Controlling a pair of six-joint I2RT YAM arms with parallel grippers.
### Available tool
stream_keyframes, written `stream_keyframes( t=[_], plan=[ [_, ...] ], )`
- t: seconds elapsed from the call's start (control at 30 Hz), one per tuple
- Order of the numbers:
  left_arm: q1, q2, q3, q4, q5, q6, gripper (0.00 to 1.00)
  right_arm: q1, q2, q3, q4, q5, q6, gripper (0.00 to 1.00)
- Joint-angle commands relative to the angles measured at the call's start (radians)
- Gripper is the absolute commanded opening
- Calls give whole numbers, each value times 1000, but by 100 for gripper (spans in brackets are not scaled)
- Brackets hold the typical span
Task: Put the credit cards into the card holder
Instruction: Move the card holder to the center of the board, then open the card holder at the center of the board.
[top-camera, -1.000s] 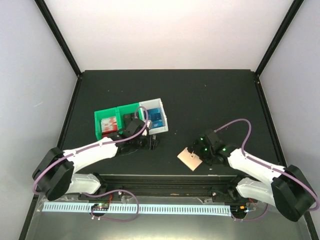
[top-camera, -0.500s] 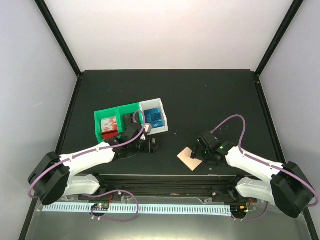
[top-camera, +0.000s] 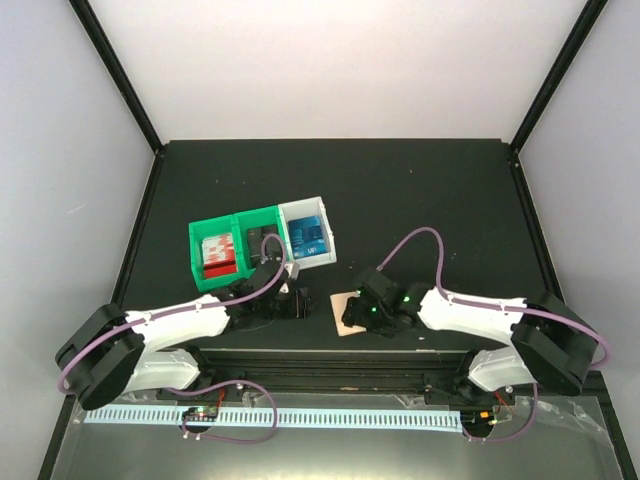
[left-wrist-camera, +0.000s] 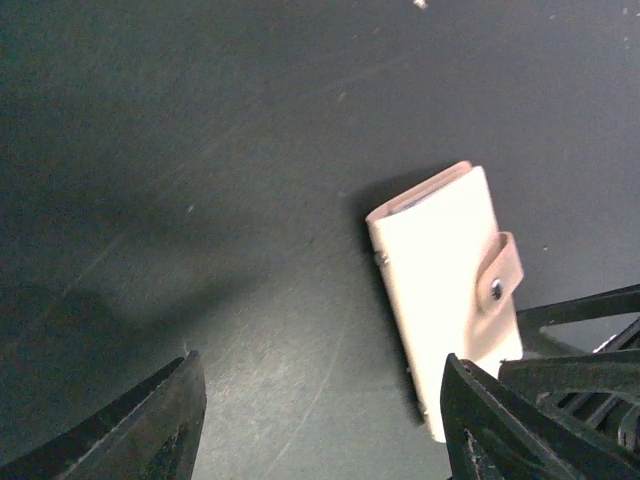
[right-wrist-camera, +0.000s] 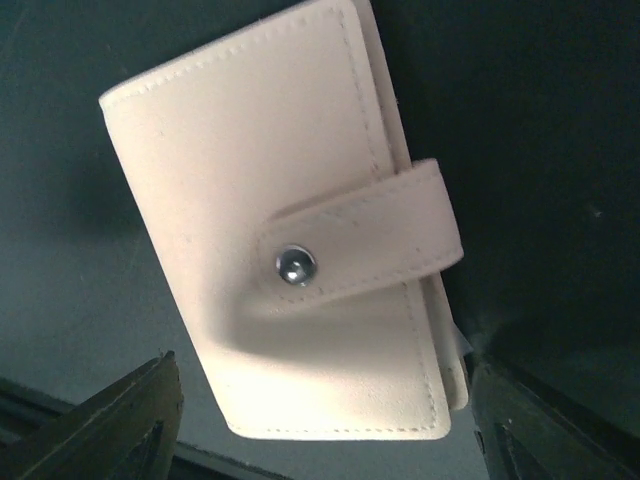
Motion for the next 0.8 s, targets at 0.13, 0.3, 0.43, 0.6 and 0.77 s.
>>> stream_keyframes(
  t=[0.13,0.3,0.43,0.6,0.77],
  plan=[
    [-26,-6,-24,115,53,-88,59,80,153,258,-326,335,-154,78],
    [-36,35,-22,159,81,-115,56,96,243,319,-350,352,-199,70],
    [-42,59,-41,205,84,-150,53,98,270,302,-294,309,-197,58],
    [-47,114,-50,251,99,-162,53,98,287,281,-238,295,-186,51],
    [-51,162,-60,307,125,-180,53,95,276,238,-146,266,-174,46]
  ],
)
